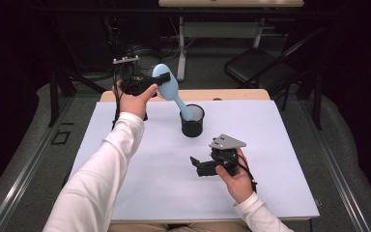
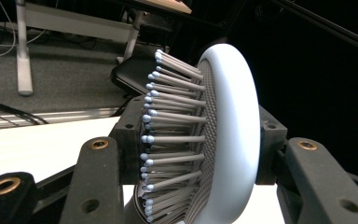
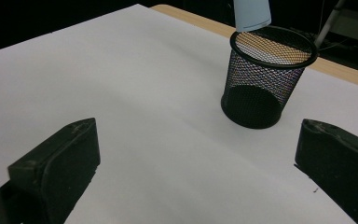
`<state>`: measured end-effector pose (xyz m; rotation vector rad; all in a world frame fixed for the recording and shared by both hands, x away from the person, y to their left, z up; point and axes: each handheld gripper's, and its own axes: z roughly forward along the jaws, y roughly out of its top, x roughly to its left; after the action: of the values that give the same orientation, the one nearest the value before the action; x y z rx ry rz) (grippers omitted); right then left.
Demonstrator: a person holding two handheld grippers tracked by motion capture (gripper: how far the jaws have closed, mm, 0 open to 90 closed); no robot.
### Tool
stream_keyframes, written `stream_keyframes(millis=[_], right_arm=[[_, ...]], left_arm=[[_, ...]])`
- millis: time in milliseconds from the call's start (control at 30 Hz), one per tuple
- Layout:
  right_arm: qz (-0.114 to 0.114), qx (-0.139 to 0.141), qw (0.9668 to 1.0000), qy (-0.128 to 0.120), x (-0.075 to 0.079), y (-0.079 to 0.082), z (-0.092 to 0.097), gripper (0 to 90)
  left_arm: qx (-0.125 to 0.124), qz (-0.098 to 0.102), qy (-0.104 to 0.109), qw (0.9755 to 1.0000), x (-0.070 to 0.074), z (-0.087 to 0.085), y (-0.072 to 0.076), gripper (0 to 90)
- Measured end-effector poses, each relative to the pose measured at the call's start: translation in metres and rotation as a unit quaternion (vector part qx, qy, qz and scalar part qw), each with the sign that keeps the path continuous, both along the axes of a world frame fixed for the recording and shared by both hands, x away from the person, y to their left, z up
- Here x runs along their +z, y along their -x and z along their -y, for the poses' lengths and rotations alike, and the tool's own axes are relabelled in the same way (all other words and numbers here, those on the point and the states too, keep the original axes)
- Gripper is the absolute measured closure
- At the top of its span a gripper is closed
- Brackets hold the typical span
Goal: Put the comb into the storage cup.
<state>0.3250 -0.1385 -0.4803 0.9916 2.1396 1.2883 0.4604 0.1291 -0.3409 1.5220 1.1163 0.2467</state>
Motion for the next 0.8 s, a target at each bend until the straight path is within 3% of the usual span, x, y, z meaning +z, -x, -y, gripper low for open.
stream_keyframes(millis=[800], right_arm=[[0.000,-0.003,1.0000,-0.003,0.0001,-0.0004,0.0010,0.0]], left_arm=[[0.017,0.013,-0.009,0.9997,-0.0064,0.0077,-0.0075,50.4]])
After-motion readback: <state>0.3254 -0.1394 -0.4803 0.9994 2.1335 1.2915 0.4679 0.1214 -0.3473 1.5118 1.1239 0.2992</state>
